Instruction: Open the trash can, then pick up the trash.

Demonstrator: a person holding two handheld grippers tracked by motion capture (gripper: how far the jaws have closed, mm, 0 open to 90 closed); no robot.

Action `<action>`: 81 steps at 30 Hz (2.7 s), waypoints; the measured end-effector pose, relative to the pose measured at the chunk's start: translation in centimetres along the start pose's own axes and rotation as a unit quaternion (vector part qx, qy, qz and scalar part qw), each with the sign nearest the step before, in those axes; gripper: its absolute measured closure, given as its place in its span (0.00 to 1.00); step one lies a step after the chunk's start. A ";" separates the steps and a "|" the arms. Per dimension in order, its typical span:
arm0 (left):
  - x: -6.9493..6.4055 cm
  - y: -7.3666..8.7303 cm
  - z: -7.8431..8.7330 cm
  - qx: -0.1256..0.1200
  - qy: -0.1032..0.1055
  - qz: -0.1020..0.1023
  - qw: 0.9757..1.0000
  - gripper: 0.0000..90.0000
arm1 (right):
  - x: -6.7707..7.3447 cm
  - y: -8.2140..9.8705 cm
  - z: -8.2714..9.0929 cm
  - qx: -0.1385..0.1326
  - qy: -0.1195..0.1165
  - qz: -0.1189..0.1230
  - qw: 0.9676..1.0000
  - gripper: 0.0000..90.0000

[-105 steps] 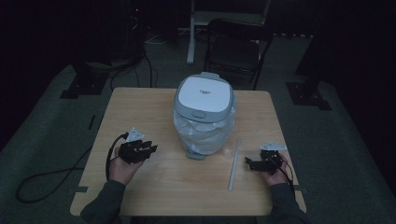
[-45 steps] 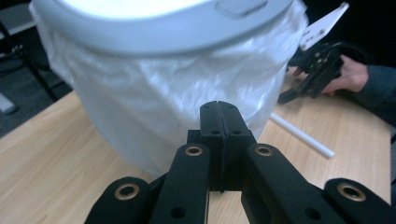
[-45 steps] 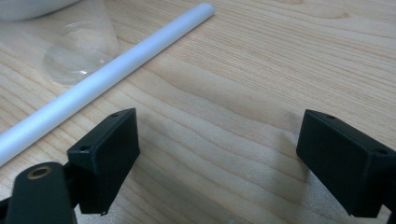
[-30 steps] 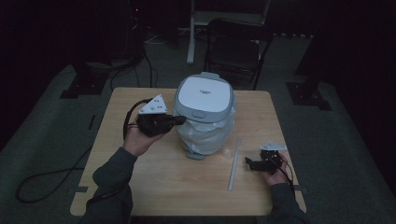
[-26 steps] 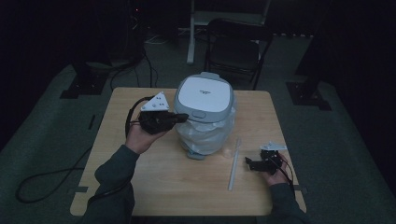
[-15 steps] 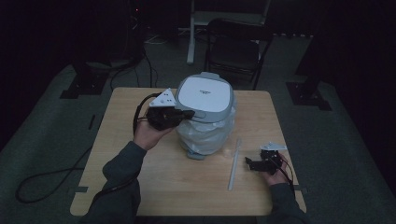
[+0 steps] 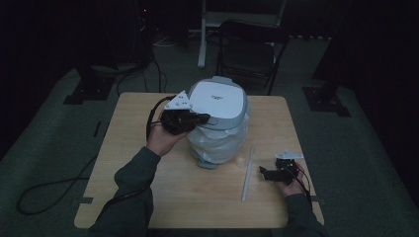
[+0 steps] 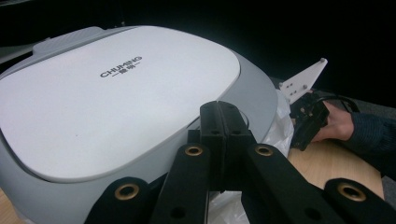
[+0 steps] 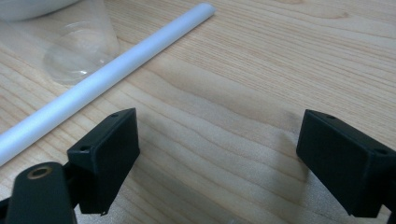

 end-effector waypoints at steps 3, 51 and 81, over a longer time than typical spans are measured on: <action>-0.2 -0.1 -0.2 0.006 -0.008 -0.010 1.000 1.00 | 0.0 0.0 0.0 0.000 0.000 0.000 1.000 0.14; 1.0 11.1 3.5 0.025 -0.069 0.068 0.995 0.73 | 0.0 0.0 0.0 0.000 0.001 -0.001 1.000 0.14; 1.7 18.1 1.1 0.079 -0.079 0.129 0.985 0.65 | 0.0 0.0 0.0 -0.002 -0.002 0.002 1.000 0.15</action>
Point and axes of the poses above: each handheld gripper's, and its own axes: z roughly backward along the jaws, y roughly out of its underside, x roughly to its left, the point moved 6 cm from there along -z, roughly forward along the jaws, and after that the axes turned 3 degrees about z, right-handed, at the moved point
